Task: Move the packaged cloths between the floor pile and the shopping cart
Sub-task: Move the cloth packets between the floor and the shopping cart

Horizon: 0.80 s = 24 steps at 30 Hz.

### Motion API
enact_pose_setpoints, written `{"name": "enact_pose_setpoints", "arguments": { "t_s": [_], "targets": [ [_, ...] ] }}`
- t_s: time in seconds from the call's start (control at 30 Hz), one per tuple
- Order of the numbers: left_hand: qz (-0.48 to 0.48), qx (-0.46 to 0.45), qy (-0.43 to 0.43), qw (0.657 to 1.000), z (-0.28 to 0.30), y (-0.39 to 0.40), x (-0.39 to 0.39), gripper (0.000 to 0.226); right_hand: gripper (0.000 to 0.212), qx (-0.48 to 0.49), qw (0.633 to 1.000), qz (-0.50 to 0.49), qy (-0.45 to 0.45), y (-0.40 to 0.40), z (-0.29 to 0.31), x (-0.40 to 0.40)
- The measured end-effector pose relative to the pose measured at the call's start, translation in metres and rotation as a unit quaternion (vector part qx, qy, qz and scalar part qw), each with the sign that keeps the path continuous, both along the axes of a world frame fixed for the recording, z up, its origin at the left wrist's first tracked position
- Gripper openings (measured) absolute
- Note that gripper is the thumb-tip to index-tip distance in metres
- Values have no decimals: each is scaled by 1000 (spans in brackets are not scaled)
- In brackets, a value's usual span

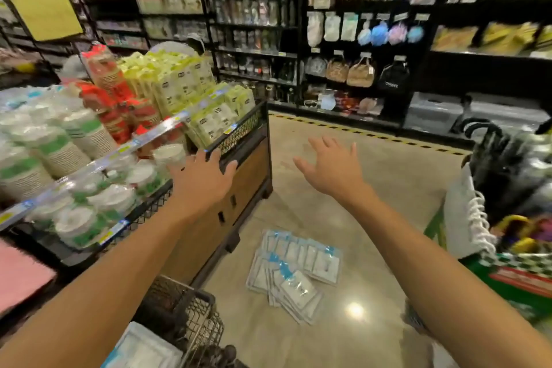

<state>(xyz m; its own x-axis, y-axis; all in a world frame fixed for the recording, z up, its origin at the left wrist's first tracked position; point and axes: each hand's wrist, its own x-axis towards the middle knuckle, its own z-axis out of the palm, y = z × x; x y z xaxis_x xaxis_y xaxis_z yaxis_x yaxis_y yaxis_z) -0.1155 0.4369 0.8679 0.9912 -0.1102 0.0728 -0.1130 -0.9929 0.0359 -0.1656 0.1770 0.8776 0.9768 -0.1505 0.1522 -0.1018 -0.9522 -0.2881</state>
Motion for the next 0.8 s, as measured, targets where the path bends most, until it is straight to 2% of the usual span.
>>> {"name": "enact_pose_setpoints", "arguments": {
  "t_s": [0.07, 0.17, 0.33, 0.6, 0.8],
  "targets": [
    [-10, -11, 1, 1000, -5, -33, 4, 91, 69, -7, 1000, -9, 1, -33, -3, 1],
    [-7, -2, 11, 1000, -12, -80, 11, 76, 70, -8, 1000, -19, 2, -82, -7, 2],
    [-25, -2, 42, 999, -23, -142, 24, 72, 70, 8, 999, -42, 16, -147, -23, 3],
    [-55, 2, 75, 996, -61, -216, 69, 67, 70, 11, 994, -98, 47, -218, -71, 27],
    [-72, -5, 96, 993, -104, -259, 134, 64, 73, -3, 989, -131, 74, -257, -109, 75]
  ]
}}
